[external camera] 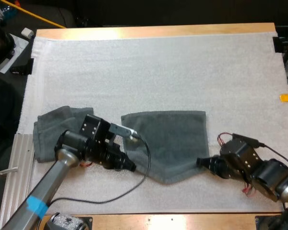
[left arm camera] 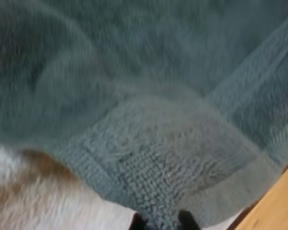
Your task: Pick towel from pile, fold and stack
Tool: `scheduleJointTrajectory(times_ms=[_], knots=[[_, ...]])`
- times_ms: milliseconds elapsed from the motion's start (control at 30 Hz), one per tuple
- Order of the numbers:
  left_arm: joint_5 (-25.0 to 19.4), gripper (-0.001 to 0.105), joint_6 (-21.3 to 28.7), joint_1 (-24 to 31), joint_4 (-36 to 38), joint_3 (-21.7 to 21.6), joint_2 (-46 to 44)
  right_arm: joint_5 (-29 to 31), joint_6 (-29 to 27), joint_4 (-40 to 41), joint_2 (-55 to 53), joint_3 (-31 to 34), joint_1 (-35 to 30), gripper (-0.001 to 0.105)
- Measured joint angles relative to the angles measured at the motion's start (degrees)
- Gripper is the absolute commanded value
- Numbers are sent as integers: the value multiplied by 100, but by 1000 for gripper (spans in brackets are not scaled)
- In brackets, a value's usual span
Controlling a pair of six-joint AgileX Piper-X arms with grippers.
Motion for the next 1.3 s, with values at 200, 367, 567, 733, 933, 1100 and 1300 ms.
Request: scheduleJointTrajectory(times_ms=[200,367,567,733,933,1100,1300], knots=[[497,0,-154,375,-317,0,365,-169,89,-371,261,-5,-411,1],[983,0,-305,768,-642,0,782,-467,134,-750,632,-30,-901,0],[1538,0,-921,1091,-1331,-10,1324,-670,299,-1319,1121,-30,-1398,0],[1824,0,-1382,1295,-1864,-25,1668,-719,456,-1767,1495,-37,-1663,0],[1886,0,-1735,1433,-2335,-51,1964,-719,668,-2291,1909,-67,-1787,0],[1891,0,-1851,1524,-2625,-51,2005,-719,666,-2402,1987,-67,-1787,0],[1825,0,-1908,1563,-2866,-51,2015,-686,690,-2608,2128,-67,-1787,0]])
